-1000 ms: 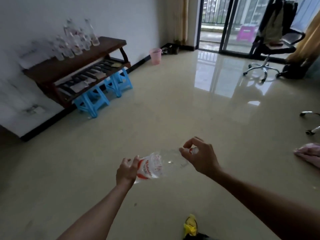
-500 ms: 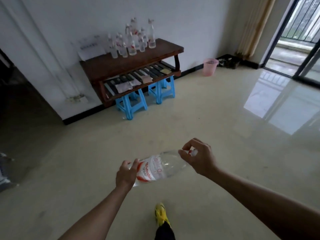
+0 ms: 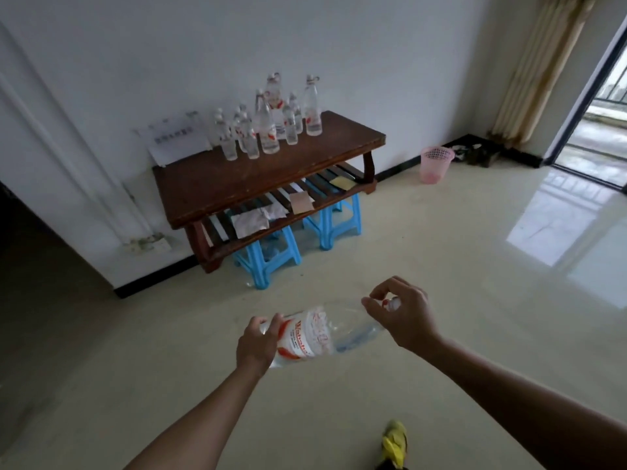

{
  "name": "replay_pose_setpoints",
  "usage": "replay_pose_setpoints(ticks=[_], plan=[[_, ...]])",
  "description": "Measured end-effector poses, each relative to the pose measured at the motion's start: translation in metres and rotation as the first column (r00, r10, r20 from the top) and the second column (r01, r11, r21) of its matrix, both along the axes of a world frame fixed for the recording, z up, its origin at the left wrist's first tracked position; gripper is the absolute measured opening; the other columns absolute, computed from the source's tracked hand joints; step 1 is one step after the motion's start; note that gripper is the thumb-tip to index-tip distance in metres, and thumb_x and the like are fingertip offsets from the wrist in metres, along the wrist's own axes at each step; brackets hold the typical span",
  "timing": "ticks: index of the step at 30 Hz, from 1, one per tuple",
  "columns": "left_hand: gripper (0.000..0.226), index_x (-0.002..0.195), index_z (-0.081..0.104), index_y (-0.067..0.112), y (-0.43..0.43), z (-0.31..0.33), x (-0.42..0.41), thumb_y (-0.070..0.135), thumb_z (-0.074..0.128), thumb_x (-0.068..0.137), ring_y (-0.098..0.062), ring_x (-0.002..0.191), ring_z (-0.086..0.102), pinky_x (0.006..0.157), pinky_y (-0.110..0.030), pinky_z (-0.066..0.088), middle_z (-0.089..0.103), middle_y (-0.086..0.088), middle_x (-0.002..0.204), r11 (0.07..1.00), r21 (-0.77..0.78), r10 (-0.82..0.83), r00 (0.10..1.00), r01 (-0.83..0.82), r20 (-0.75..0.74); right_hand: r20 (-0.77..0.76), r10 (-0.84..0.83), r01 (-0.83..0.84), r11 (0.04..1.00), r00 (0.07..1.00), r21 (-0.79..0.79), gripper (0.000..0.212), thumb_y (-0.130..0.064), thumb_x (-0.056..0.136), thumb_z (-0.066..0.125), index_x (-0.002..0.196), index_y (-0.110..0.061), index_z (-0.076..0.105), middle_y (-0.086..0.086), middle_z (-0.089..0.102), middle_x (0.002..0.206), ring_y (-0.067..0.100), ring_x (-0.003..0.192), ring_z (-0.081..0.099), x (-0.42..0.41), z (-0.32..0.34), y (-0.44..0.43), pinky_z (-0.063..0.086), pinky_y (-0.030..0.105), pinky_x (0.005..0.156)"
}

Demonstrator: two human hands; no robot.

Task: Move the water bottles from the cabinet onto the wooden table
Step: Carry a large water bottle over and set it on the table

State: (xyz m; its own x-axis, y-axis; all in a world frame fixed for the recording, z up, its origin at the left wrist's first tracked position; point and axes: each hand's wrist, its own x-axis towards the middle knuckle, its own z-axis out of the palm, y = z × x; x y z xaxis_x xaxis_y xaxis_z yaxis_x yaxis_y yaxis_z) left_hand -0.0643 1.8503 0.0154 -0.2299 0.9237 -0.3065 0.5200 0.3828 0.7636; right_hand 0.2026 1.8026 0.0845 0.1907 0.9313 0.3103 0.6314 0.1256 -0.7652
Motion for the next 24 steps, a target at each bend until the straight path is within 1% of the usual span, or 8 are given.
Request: replay_pose_setpoints(ticks=[3,6,8,12,15,18,21,24], plan=[[0.055,0.118,0.061,0.012,0.066,-0.012,0.018,0.058,0.055,0.088,-0.031,0.109,0.059,0.092,-0.036,0.044,0.066,-0.011,0.118,1.000,-0.010,0.017,1.000,-0.017,-0.002,-0.005,0.019,-0.019,1.000,1.000,-0.007,0.019,-0.026,0.072,0.081,0.068,-0.026,0.063,-0.009,0.063,0.071,0.005,0.065,0.057,0.017,-0.006,0.072,0.041,0.018,0.059],[0.052,0.116,0.061,0.014,0.136,-0.023,0.036,0.058,0.055,0.088,-0.030,0.110,0.059,0.095,-0.038,0.045,0.065,-0.010,0.119,0.999,-0.003,0.052,0.999,-0.052,0.006,0.005,0.063,-0.063,0.998,0.998,-0.014,0.017,-0.028,0.073,0.080,0.069,-0.025,0.063,-0.009,0.062,0.072,0.006,0.066,0.057,0.036,-0.013,0.151,0.041,0.020,0.059],[0.057,0.115,0.062,0.014,0.189,-0.018,0.050,0.062,0.055,0.085,-0.031,0.109,0.059,0.094,-0.038,0.046,0.066,-0.010,0.117,0.998,-0.006,0.070,0.998,-0.070,-0.006,0.001,0.083,-0.083,0.996,0.997,-0.035,0.018,-0.030,0.075,0.078,0.069,-0.027,0.062,-0.009,0.062,0.073,0.006,0.067,0.057,0.052,-0.010,0.210,0.042,0.021,0.058],[0.075,0.110,0.063,0.014,0.274,-0.001,0.069,0.074,0.046,0.068,-0.030,0.104,0.061,0.090,-0.036,0.046,0.067,-0.009,0.108,0.988,0.032,0.148,0.988,-0.150,0.041,0.024,0.160,-0.159,0.987,0.987,-0.035,0.018,-0.030,0.076,0.077,0.070,-0.027,0.060,-0.009,0.061,0.075,0.005,0.070,0.056,0.070,0.013,0.318,0.041,0.021,0.059],[0.063,0.110,0.063,0.014,0.321,0.001,0.069,0.067,0.053,0.079,-0.029,0.103,0.061,0.090,-0.036,0.046,0.067,-0.008,0.108,0.979,0.004,0.202,0.978,-0.202,0.058,0.036,0.226,-0.224,0.973,0.973,-0.054,0.017,-0.028,0.077,0.076,0.070,-0.025,0.060,-0.009,0.062,0.076,0.005,0.072,0.057,0.067,0.025,0.386,0.043,0.020,0.062],[0.065,0.111,0.063,0.015,0.365,0.002,0.060,0.068,0.049,0.076,-0.027,0.101,0.061,0.087,-0.035,0.045,0.067,-0.008,0.106,0.966,0.010,0.255,0.964,-0.257,0.068,0.080,0.271,-0.265,0.961,0.959,-0.076,0.017,-0.029,0.077,0.076,0.071,-0.023,0.062,-0.011,0.060,0.073,0.001,0.071,0.056,0.054,0.028,0.443,0.037,0.009,0.058],[0.056,0.116,0.062,0.014,0.422,-0.003,0.043,0.062,0.052,0.087,-0.028,0.105,0.061,0.086,-0.033,0.044,0.066,-0.009,0.112,0.967,-0.005,0.254,0.966,-0.254,0.040,0.101,0.292,-0.287,0.956,0.951,-0.067,0.017,-0.033,0.077,0.076,0.072,-0.022,0.063,-0.011,0.061,0.075,-0.004,0.076,0.055,0.038,0.021,0.504,0.036,0.009,0.056],[0.073,0.104,0.066,0.016,0.489,-0.012,0.015,0.078,0.040,0.075,-0.024,0.097,0.065,0.082,-0.034,0.048,0.069,-0.003,0.100,0.975,0.008,0.221,0.975,-0.222,0.031,0.099,0.312,-0.308,0.950,0.945,-0.056,0.017,-0.032,0.078,0.076,0.073,-0.022,0.063,-0.011,0.061,0.076,-0.002,0.078,0.055,0.014,0.012,0.571,0.038,0.007,0.057]])
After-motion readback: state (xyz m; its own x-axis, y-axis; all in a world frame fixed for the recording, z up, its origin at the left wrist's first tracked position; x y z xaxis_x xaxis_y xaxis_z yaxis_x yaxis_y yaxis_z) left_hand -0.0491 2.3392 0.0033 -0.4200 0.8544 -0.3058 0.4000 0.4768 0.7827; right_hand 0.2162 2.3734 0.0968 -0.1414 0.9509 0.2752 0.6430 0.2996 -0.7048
